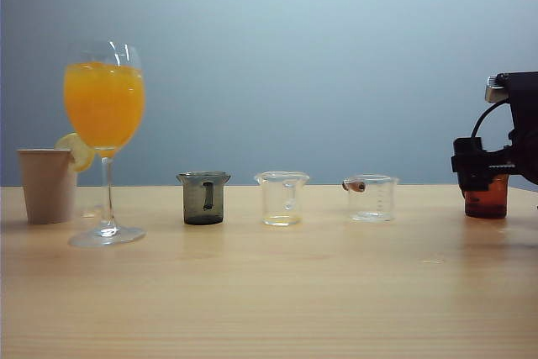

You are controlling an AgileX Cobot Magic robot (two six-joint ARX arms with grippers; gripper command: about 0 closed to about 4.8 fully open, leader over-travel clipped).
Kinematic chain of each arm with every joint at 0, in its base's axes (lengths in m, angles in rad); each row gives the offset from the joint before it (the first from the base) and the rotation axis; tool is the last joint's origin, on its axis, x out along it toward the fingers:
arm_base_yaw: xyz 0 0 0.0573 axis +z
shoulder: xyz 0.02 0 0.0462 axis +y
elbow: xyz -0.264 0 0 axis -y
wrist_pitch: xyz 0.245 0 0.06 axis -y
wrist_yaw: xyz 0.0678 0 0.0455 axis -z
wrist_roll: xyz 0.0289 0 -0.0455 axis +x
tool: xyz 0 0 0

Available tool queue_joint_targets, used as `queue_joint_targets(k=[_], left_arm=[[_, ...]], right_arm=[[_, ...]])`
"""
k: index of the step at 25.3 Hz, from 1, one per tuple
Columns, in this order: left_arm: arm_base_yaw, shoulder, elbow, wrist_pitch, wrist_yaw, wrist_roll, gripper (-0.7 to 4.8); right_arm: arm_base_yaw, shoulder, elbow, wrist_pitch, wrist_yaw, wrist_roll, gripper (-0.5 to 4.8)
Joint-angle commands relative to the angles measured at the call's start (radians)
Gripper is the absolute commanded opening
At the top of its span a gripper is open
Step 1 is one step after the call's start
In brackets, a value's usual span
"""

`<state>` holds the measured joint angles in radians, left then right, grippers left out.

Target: Pick up the fourth measuring cup from the left, pour the grenadine inside into the goblet, and finally put the measuring cup back in its original place.

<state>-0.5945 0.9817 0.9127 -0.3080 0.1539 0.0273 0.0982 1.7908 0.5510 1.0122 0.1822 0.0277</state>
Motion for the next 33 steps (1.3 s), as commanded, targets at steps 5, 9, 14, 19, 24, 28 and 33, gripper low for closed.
queue_joint_targets(k=[5,9,14,19,24,28,33], left_arm=[[-0.001,-0.002,0.003,-0.009,0.004,0.026,-0.05],[-0.001,0.0,0.003,-0.044,-0.026,0.06,-0.05],[0.0,0.0,0.003,-0.079,-0.039,0.097,-0.05],[0.0,0.0,0.003,-0.08,-0.045,0.097,-0.05],[0.0,0.003,0.003,-0.08,-0.045,0.097,-0.05],[0.0,0.003,0.003,-0.079,-0.045,0.097,-0.05],[0.0,0.003,0.003,-0.08,-0.045,0.097,-0.05]], right_arm=[[-0.016,0.093,0.084,0.01,-0.006,-0.003,4.79],[-0.017,0.14,0.142,0.007,-0.026,-0.006,4.79],[-0.029,0.186,0.188,-0.001,-0.027,-0.006,4.79],[-0.034,0.224,0.221,0.001,-0.027,-0.005,4.79],[-0.034,0.236,0.254,-0.037,-0.027,-0.005,4.79],[-0.034,0.236,0.268,-0.076,-0.027,-0.002,4.79],[-0.034,0.236,0.268,-0.078,-0.027,-0.002,4.79]])
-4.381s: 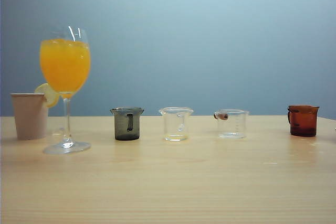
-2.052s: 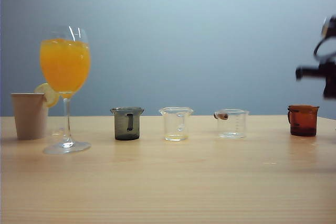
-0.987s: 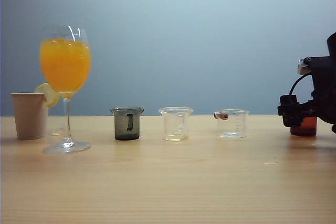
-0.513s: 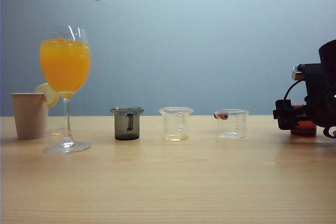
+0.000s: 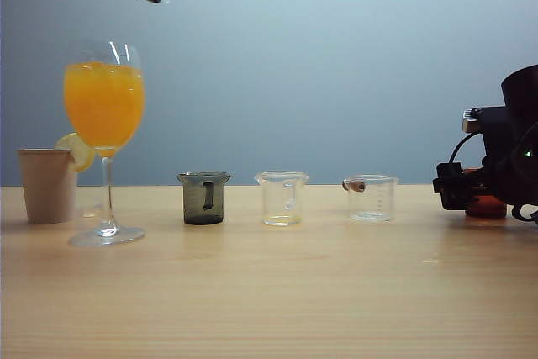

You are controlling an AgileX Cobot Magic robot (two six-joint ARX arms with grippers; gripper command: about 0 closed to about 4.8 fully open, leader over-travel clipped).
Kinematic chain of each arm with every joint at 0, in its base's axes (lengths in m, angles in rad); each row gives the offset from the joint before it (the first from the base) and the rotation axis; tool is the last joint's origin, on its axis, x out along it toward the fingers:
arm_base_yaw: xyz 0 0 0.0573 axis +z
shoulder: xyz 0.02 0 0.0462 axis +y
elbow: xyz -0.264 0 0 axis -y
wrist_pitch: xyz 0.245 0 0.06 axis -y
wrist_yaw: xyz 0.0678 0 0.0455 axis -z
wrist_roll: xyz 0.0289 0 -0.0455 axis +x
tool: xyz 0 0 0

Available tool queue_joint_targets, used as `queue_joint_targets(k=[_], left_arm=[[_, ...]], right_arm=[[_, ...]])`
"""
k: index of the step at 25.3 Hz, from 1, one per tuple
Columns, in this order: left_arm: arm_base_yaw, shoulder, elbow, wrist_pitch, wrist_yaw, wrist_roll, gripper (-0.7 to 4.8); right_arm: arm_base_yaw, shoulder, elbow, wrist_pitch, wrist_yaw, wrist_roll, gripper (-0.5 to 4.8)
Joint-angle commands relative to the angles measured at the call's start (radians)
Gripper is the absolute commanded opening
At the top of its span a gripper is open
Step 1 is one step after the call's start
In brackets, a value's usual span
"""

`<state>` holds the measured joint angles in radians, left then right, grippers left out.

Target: Pick up the fourth measuring cup from the left, pour the grenadine inside into the goblet, and finally put the measuring cup back in its original place.

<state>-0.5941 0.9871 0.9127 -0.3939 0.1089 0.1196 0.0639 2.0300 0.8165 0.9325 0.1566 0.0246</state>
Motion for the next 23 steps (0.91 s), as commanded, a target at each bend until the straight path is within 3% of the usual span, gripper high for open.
queue_joint_targets(k=[1,2,3,6,8,17,23], left_arm=[[-0.001,-0.002,0.003,0.006,0.0,0.005,-0.05],[-0.001,-0.002,0.003,0.006,0.0,0.005,-0.05],[-0.001,-0.002,0.003,0.006,0.0,0.005,-0.05],[-0.001,-0.002,0.003,0.006,0.0,0.005,-0.05],[-0.001,-0.002,0.003,0.006,-0.001,0.005,-0.05],[0.0,-0.008,0.003,0.006,-0.045,0.004,-0.05],[0.016,-0.064,0.007,0.013,-0.063,-0.001,-0.05]], right_arm=[[0.0,-0.003,0.003,0.0,-0.001,0.001,4.79],[0.0,-0.003,0.003,-0.002,-0.002,0.001,4.63],[0.0,-0.003,0.003,-0.01,-0.002,0.001,3.67],[0.0,-0.003,0.003,-0.017,-0.002,0.001,2.45],[0.0,-0.003,0.004,-0.015,-0.002,0.001,1.98],[0.013,-0.103,0.005,-0.033,-0.032,0.0,1.99],[0.05,-0.262,0.005,-0.191,-0.064,0.0,1.99]])
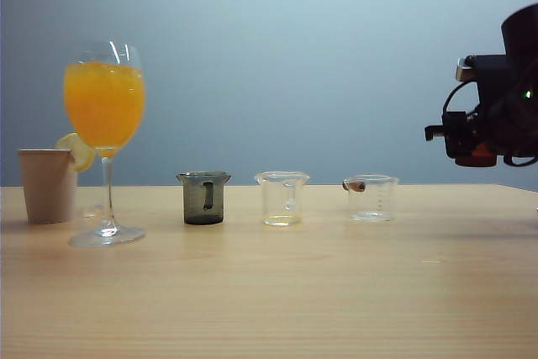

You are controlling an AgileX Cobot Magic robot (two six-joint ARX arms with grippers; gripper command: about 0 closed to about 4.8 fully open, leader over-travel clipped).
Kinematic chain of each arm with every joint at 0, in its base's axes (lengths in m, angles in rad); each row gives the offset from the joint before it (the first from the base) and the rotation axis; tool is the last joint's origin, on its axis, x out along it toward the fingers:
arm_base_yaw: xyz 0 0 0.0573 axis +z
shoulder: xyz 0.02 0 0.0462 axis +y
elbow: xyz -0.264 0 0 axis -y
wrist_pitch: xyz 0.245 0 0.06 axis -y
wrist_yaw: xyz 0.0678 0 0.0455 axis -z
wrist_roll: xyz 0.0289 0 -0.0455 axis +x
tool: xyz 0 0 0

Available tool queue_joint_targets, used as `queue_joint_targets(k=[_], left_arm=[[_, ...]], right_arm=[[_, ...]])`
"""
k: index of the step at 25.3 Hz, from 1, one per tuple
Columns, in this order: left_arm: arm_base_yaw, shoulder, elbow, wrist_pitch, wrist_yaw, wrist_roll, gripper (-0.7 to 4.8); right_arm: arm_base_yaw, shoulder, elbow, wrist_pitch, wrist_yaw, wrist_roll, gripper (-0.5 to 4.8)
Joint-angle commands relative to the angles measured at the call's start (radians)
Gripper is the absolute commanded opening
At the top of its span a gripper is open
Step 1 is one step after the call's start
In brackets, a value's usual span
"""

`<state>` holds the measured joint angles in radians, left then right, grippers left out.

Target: Pick up the fourth measuring cup from the left, pour the grenadine inside into the goblet, and finally put the measuring cup back in its original place.

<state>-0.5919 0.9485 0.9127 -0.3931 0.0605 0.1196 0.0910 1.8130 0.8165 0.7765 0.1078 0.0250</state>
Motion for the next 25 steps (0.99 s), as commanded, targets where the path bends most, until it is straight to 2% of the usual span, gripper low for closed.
queue_joint_targets(k=[1,3,6,7,9,11,13,16,18,25], left_arm=[[0.042,-0.05,0.008,0.01,-0.012,-0.019,-0.05],[0.088,-0.092,0.008,0.0,-0.011,-0.031,-0.05],[0.197,-0.158,0.008,-0.031,0.08,-0.023,-0.05],[0.267,-0.182,0.008,-0.063,0.134,-0.023,-0.05],[0.359,-0.212,0.008,-0.121,0.172,-0.022,-0.05],[0.393,-0.234,0.008,-0.142,0.161,-0.014,-0.05],[0.412,-0.24,0.008,-0.151,0.178,0.003,-0.05],[0.414,-0.24,0.008,-0.148,0.213,-0.076,-0.05],[0.414,-0.24,0.008,-0.145,0.213,-0.087,-0.04],[0.414,-0.24,0.008,-0.145,0.213,-0.087,-0.04]], right_arm=[[0.05,-0.089,0.005,-0.074,-0.018,0.0,1.99],[0.093,-0.14,0.005,-0.095,-0.036,-0.009,1.98],[0.166,-0.211,0.013,-0.14,-0.066,-0.01,1.99],[0.2,-0.239,0.034,-0.197,-0.067,-0.01,1.99],[0.269,-0.267,0.103,-0.325,-0.07,-0.01,1.99],[0.327,-0.266,0.187,-0.408,-0.091,-0.008,2.0],[0.386,-0.257,0.262,-0.443,-0.092,-0.006,2.0],[0.467,-0.236,0.364,-0.465,-0.092,-0.007,2.0],[0.52,-0.213,0.451,-0.525,-0.111,-0.006,2.0],[0.606,-0.08,0.662,-0.643,-0.138,-0.006,2.0]])
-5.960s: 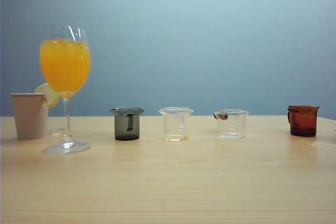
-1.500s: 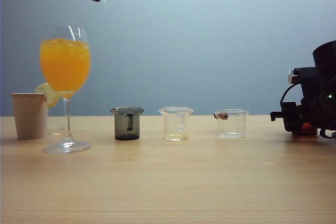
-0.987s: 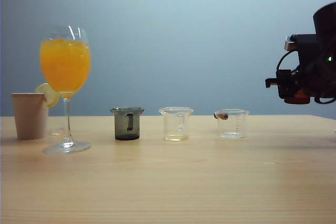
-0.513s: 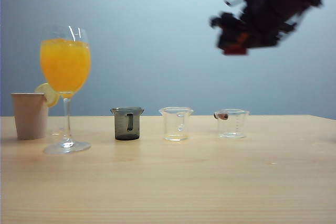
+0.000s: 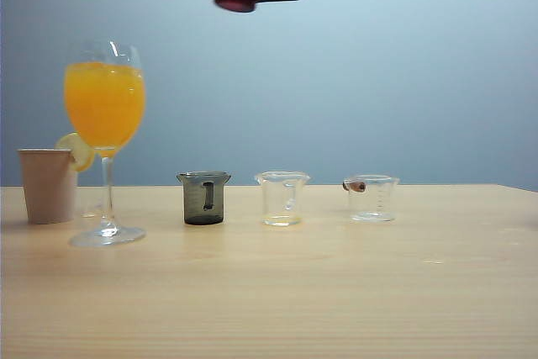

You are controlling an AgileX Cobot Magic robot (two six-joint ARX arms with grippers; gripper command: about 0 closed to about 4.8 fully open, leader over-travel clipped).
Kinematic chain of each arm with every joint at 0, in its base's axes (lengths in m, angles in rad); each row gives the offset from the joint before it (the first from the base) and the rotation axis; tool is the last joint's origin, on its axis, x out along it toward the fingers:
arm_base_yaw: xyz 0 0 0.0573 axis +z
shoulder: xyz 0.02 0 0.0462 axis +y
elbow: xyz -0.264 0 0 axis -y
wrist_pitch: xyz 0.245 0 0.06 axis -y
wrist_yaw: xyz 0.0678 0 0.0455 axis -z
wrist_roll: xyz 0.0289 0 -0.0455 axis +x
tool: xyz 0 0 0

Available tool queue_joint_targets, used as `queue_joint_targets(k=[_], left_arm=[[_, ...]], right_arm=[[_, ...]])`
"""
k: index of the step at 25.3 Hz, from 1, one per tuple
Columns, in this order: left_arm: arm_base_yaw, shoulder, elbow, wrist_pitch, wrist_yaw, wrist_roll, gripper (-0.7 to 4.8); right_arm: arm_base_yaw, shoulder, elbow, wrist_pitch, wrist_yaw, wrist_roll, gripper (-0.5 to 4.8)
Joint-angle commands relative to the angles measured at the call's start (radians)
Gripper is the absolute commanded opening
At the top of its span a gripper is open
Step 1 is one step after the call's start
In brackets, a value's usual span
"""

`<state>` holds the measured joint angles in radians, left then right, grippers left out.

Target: Pick up the fourth measuring cup from the left, pour the grenadine inside into the goblet, and finally put the measuring cup back in its original place.

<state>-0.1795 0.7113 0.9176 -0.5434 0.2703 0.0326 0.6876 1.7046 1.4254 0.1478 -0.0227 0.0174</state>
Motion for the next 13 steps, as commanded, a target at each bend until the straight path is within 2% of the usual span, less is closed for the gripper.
queue_joint_targets(k=[1,8,13], left_arm=[[0.001,-0.002,0.003,0.006,0.003,0.0,-0.04],[0.001,0.0,0.003,0.006,0.003,0.0,-0.04],[0.001,-0.001,0.003,0.006,0.003,0.0,-0.04]], right_arm=[[0.015,0.05,0.082,-0.028,-0.011,0.001,2.0],[0.021,0.267,0.33,-0.087,-0.086,0.0,2.0],[0.051,0.296,0.345,-0.099,-0.089,-0.094,2.0]])
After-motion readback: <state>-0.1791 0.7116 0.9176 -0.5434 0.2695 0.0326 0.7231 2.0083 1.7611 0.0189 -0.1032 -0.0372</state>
